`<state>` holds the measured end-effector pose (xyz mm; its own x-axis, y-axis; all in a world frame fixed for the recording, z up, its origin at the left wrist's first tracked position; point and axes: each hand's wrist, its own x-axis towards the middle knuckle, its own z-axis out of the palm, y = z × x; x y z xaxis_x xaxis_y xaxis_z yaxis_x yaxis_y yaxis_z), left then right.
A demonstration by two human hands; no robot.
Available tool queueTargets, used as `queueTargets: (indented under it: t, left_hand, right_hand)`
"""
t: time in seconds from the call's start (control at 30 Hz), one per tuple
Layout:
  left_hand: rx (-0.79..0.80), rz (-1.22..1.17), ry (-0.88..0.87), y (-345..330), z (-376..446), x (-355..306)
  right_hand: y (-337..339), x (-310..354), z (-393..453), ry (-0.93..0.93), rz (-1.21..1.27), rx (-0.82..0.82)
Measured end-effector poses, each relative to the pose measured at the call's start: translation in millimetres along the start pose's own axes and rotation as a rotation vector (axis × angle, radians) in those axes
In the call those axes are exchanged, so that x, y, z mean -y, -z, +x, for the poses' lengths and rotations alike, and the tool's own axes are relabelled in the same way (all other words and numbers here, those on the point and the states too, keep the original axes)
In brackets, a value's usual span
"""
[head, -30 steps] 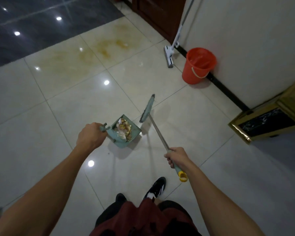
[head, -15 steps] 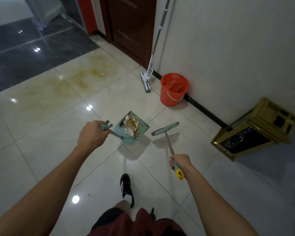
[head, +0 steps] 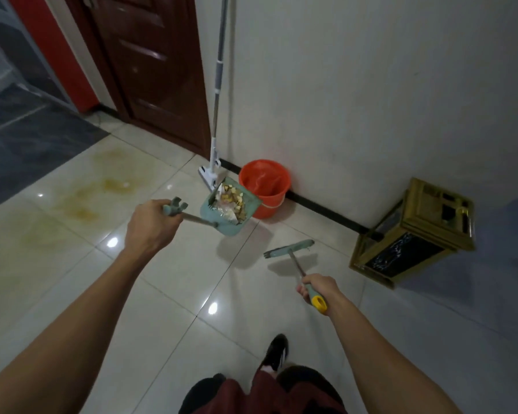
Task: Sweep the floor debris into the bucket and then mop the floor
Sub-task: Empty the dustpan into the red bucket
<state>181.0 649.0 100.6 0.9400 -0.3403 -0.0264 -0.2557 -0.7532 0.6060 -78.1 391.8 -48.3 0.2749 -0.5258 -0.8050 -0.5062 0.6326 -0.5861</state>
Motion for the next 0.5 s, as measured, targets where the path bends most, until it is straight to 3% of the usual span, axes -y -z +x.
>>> queueTargets:
  t: [0.5]
  left_hand:
    - [0.019, 0.342, -0.227, -84, 180, -124]
  right_hand:
    - [-3, 134, 123, -0.081, 0.050, 0.071]
